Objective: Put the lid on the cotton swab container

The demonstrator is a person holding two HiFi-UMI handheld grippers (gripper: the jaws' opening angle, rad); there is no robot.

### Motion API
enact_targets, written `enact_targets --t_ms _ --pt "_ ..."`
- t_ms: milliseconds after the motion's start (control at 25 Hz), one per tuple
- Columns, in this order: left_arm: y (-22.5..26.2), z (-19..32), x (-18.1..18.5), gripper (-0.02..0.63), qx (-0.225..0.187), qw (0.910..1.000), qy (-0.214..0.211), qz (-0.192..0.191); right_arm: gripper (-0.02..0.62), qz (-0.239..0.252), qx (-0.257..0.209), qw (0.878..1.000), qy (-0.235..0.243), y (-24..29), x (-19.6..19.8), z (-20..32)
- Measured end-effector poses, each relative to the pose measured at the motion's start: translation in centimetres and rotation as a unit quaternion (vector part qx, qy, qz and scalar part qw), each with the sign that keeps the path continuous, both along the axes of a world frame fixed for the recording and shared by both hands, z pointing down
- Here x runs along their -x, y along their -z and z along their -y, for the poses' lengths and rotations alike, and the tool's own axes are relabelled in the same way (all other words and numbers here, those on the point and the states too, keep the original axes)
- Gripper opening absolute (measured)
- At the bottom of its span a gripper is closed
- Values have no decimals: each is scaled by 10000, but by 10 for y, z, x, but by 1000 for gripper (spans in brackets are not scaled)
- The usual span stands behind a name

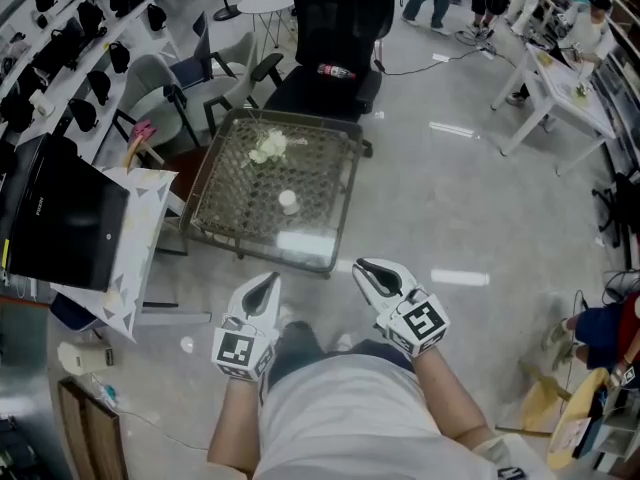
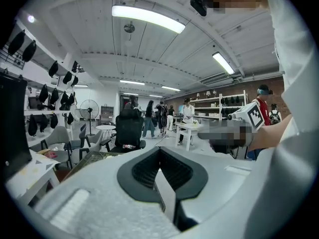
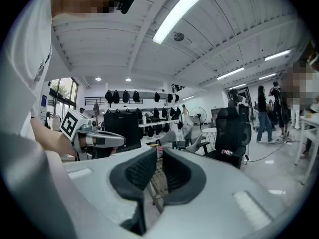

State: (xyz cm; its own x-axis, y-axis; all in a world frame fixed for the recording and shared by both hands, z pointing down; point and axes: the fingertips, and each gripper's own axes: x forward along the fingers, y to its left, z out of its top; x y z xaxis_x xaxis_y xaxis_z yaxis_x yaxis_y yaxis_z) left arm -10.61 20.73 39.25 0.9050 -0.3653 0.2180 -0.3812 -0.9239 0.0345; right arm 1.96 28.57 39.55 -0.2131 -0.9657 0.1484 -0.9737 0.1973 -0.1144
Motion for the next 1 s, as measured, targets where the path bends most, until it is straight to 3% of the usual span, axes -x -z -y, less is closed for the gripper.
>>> enact_targets --t_ms 240,560,1000 --pt "-14 33 -11 9 110 9999 -6 58 38 18 165 9999 -1 -13 -10 31" --pt "-19 114 -23 9 229 9996 -136 -84 38 -137 439 9989 -65 -22 -14 100" --pt "-30 220 -39 9 480 9954 -825 -92 38 -425 815 9946 -491 -30 -16 194"
